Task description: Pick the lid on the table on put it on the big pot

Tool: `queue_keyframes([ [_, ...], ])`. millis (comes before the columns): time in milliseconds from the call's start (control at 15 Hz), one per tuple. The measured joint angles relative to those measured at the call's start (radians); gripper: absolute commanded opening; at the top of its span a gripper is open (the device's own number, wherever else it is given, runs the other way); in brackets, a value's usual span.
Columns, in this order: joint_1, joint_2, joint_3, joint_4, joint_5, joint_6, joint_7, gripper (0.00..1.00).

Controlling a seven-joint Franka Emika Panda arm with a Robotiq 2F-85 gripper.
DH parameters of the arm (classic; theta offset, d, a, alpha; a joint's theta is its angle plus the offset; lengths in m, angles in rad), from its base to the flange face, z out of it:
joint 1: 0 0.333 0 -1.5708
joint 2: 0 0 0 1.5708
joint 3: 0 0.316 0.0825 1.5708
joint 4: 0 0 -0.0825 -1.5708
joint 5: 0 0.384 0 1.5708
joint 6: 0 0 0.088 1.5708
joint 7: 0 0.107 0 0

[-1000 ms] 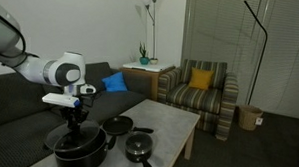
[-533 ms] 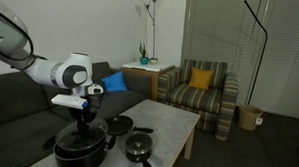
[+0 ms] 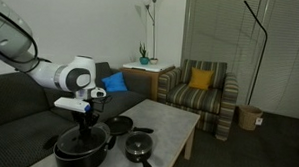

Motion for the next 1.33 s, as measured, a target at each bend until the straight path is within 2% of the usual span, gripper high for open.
queue_keyframes([
  [1333, -0.002, 0.003, 0.006, 0.000, 0.000, -0.032, -0.027, 0.14],
])
